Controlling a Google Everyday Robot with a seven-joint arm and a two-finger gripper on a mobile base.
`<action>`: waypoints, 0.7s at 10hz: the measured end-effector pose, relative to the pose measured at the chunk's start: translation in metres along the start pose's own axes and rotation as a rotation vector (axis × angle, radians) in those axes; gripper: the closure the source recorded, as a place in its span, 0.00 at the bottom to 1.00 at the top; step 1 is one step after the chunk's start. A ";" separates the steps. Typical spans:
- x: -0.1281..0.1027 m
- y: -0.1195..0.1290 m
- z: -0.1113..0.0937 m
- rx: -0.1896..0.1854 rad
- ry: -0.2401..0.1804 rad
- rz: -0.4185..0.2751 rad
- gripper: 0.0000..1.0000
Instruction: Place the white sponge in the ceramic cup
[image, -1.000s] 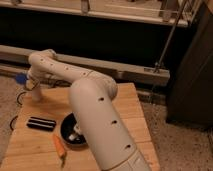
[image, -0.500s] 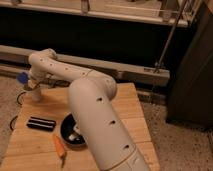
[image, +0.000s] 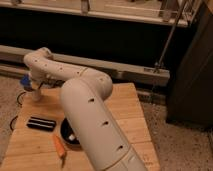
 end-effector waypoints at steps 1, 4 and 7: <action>-0.003 0.003 -0.002 -0.012 -0.025 -0.008 1.00; -0.008 0.010 -0.010 -0.048 -0.097 -0.026 1.00; -0.011 0.022 -0.023 -0.086 -0.137 -0.029 1.00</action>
